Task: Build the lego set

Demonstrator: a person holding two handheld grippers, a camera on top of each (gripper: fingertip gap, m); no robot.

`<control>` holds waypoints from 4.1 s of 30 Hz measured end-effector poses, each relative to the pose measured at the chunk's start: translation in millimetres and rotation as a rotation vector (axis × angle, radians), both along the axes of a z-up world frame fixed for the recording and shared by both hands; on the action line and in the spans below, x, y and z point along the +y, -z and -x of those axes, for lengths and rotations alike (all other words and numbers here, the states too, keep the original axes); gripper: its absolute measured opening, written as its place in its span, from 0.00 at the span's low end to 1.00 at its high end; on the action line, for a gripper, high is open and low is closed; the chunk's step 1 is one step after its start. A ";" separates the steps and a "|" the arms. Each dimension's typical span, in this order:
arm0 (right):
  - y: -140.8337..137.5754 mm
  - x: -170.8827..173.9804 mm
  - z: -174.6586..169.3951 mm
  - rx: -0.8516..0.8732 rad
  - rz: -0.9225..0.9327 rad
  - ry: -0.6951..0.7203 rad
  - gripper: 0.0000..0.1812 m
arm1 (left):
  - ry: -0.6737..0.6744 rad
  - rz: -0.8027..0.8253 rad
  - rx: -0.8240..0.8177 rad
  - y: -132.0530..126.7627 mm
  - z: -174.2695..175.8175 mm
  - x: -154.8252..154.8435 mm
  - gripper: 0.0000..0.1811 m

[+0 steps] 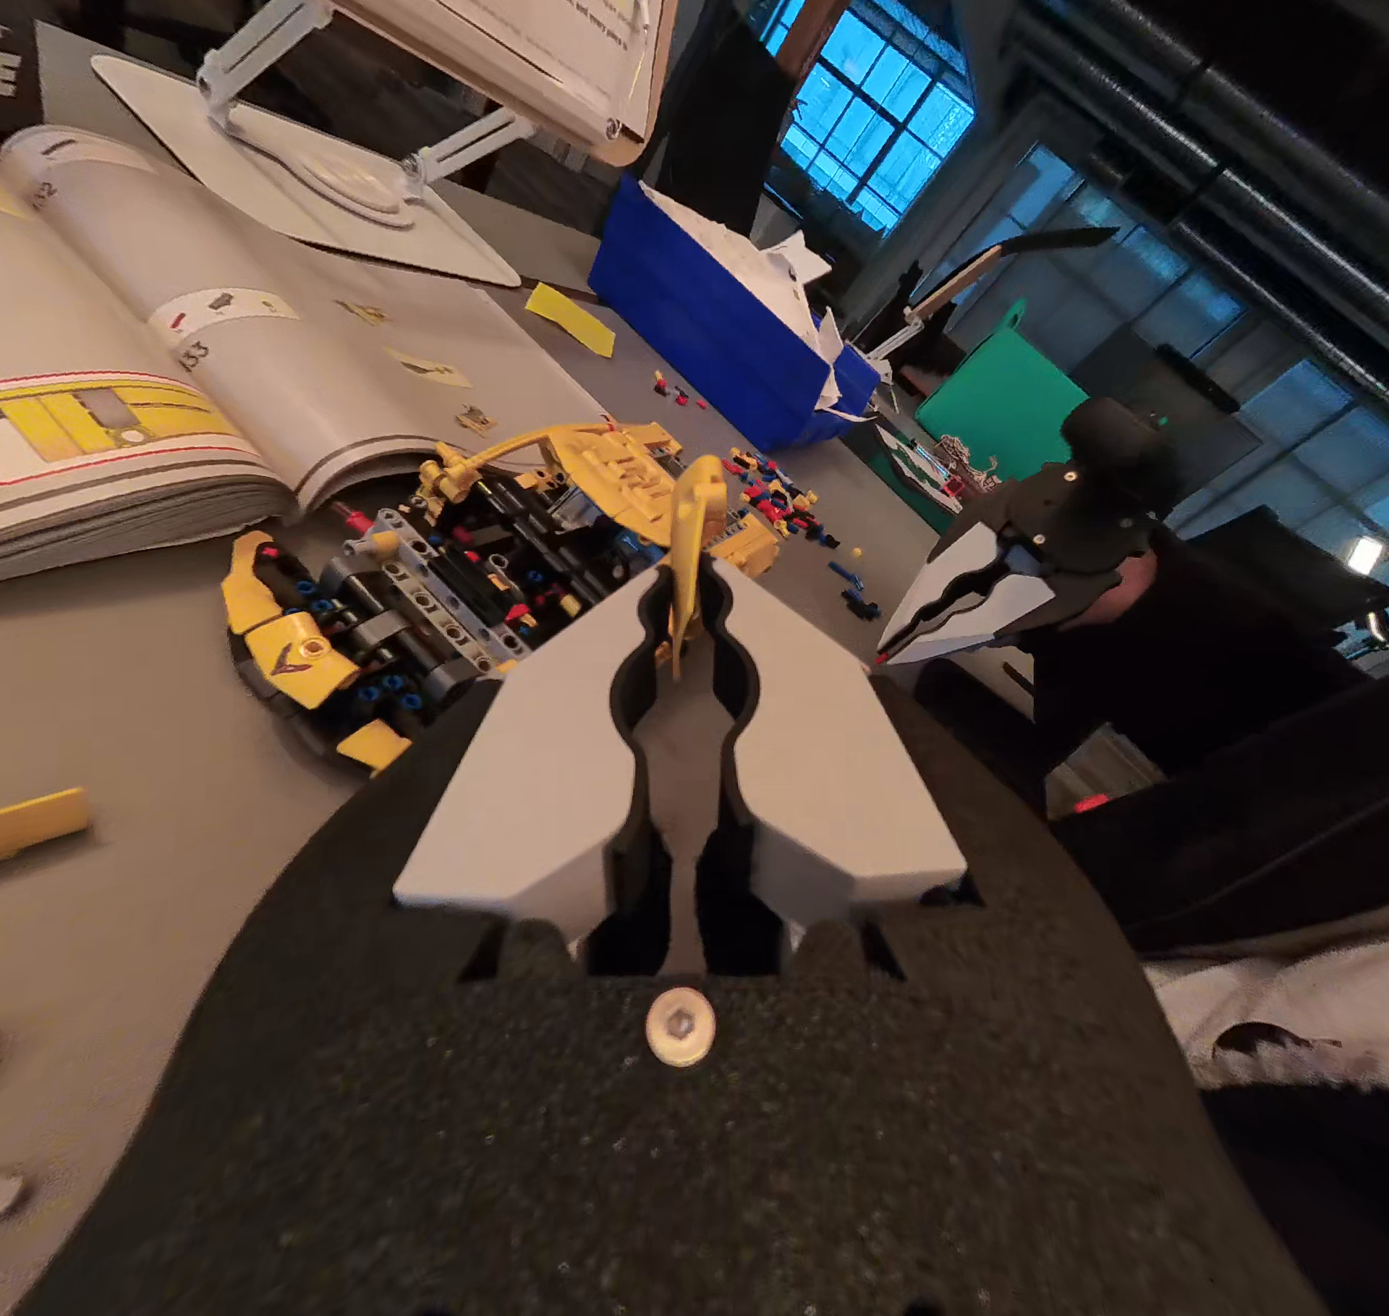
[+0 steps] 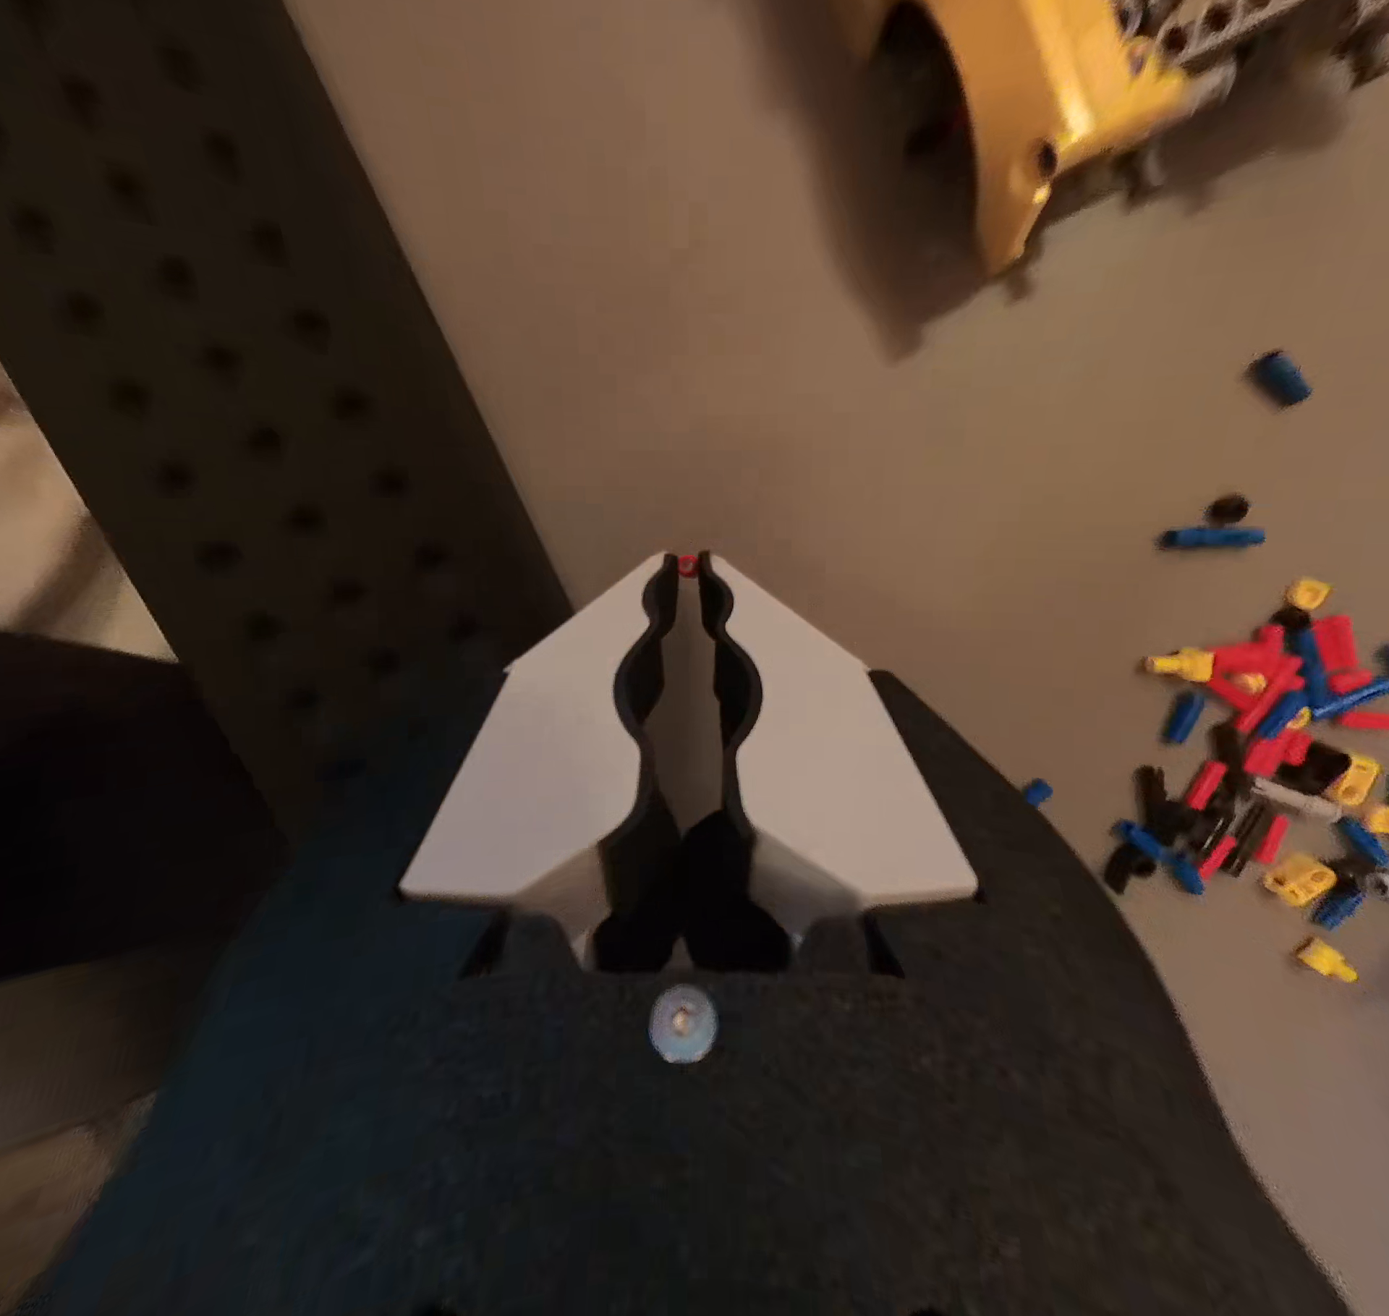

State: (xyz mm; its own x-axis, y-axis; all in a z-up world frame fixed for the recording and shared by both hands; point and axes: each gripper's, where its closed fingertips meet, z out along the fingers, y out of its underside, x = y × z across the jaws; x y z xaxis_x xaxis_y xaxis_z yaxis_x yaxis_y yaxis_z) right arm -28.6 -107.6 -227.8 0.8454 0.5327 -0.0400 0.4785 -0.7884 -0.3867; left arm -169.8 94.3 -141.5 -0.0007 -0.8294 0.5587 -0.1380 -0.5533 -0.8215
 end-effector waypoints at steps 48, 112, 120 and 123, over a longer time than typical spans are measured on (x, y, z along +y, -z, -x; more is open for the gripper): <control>19.9 -12.7 -18.2 -0.055 0.069 -0.012 0.04 | 0.073 0.184 -0.123 -13.3 2.5 -6.1 0.04; -155.2 175.4 127.9 0.490 -1.044 0.339 0.02 | -0.096 0.659 -0.681 -86.0 -26.1 -16.7 0.04; -143.2 173.6 125.9 0.333 -0.967 0.240 0.02 | -0.068 0.397 -0.476 -74.0 -29.1 -20.3 0.04; -142.3 173.6 124.9 0.310 -0.968 0.224 0.02 | -0.051 0.452 -0.479 -72.9 -30.5 -20.6 0.04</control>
